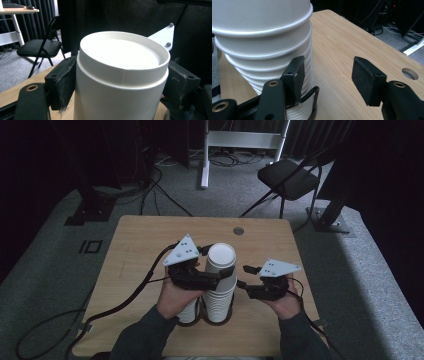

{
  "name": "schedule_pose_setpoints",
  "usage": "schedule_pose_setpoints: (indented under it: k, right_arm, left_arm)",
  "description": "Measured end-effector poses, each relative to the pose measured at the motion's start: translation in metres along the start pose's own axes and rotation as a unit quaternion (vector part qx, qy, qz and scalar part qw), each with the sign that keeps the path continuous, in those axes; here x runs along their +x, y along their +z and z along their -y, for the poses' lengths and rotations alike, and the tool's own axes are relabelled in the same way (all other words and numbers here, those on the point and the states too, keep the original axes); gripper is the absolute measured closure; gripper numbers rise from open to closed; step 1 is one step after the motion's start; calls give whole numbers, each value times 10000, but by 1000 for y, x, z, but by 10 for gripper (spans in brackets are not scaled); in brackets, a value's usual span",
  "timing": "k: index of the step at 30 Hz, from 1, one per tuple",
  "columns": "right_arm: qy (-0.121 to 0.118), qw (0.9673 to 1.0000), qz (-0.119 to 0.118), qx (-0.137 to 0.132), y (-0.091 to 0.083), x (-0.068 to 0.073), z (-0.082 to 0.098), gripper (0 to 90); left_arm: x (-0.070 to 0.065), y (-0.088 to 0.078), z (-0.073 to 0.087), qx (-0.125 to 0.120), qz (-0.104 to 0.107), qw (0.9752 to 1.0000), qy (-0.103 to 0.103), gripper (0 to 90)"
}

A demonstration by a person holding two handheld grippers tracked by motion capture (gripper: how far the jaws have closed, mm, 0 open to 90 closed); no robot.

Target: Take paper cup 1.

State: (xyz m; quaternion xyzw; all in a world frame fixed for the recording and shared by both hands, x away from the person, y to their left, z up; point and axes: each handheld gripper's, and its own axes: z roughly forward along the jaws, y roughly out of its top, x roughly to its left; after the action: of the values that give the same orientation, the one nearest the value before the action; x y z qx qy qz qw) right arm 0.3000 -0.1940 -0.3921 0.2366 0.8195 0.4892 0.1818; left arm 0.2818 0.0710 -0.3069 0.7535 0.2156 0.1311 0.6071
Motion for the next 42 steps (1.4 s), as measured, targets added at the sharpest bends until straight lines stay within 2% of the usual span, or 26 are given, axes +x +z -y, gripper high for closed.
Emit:
schedule_pose_setpoints:
  k: [9, 18, 23, 27, 42]
  right_arm:
    - [18, 10000, -8, 18, 1, 0, 0, 436]
    - [18, 10000, -4, 16, 0, -1, 0, 436]
    - [11, 10000, -4, 16, 0, -1, 0, 437]
    - [6, 10000, 4, 6, -1, -1, 0, 437]
    - [12, 10000, 6, 16, 0, -1, 1, 437]
  left_arm:
    - [0, -3, -5, -93, 39, 9999, 33, 213]
    - [3, -6, -9, -127, 136, 9998, -37, 214]
    - [-2, -4, -14, -89, 30, 9999, 76, 214]
    - [-2, -3, -17, -111, 62, 9999, 11, 214]
    - [-1, -6, -24, -201, 91, 9998, -6, 214]
